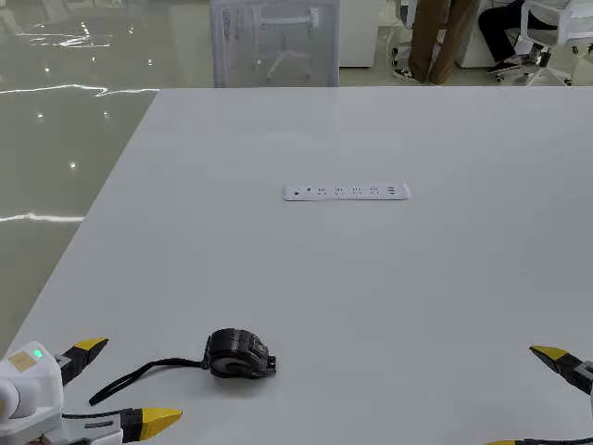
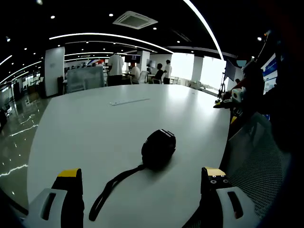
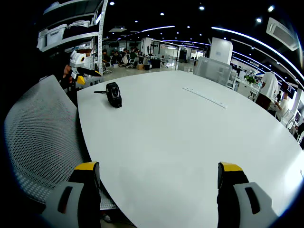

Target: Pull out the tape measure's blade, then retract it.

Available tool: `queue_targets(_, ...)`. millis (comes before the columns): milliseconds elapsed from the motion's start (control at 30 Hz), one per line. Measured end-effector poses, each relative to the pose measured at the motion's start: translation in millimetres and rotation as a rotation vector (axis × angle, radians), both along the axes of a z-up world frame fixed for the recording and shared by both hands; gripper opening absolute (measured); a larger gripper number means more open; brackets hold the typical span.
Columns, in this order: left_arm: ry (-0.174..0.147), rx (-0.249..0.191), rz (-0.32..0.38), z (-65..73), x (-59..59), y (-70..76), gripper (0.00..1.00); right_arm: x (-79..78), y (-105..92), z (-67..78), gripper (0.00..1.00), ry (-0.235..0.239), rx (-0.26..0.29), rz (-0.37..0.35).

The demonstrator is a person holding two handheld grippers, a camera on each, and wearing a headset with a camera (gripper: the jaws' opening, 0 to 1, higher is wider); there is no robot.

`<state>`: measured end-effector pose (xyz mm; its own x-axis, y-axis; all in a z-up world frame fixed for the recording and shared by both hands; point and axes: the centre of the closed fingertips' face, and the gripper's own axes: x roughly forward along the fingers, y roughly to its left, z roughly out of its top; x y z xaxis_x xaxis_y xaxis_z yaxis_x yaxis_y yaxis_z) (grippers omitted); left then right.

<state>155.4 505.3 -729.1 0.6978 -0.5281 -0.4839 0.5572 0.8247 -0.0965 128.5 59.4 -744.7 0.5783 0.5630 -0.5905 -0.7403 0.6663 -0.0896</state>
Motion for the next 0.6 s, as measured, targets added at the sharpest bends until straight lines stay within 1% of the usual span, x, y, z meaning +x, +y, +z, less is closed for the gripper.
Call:
queue_targets(133, 0.008, 0.001, -0.015, -0.8, -3.6, -2.8, 1.00, -1.8, 0.1, -1.8, 1.00, 0.002, -0.007, 0.006)
queue_targets(200, 0.014, 0.027, -0.037, -4.4, -6.8, -3.5, 1.00, -2.1, -0.1, -2.9, 1.00, 0.006, -0.006, 0.006)
queue_targets(333, 0.016, 0.020, -0.042, -5.2, -8.7, -3.8, 1.00, -5.6, 0.5, -1.1, 1.00, 0.004, -0.004, 0.010)
queue_targets(400, 0.019, 0.000, -0.028, -4.4, -8.6, -2.2, 1.00, -7.9, 0.6, -2.5, 1.00, 0.008, -0.006, 0.010)
queue_targets(433, 0.020, -0.003, -0.025, -4.1, -8.6, -1.6, 1.00, -8.9, 0.9, -3.9, 1.00, 0.010, -0.005, 0.009)
queue_targets(600, 0.023, 0.005, -0.028, -3.2, -9.6, 0.7, 1.00, -12.5, 3.3, -5.6, 1.00, 0.019, -0.004, 0.011)
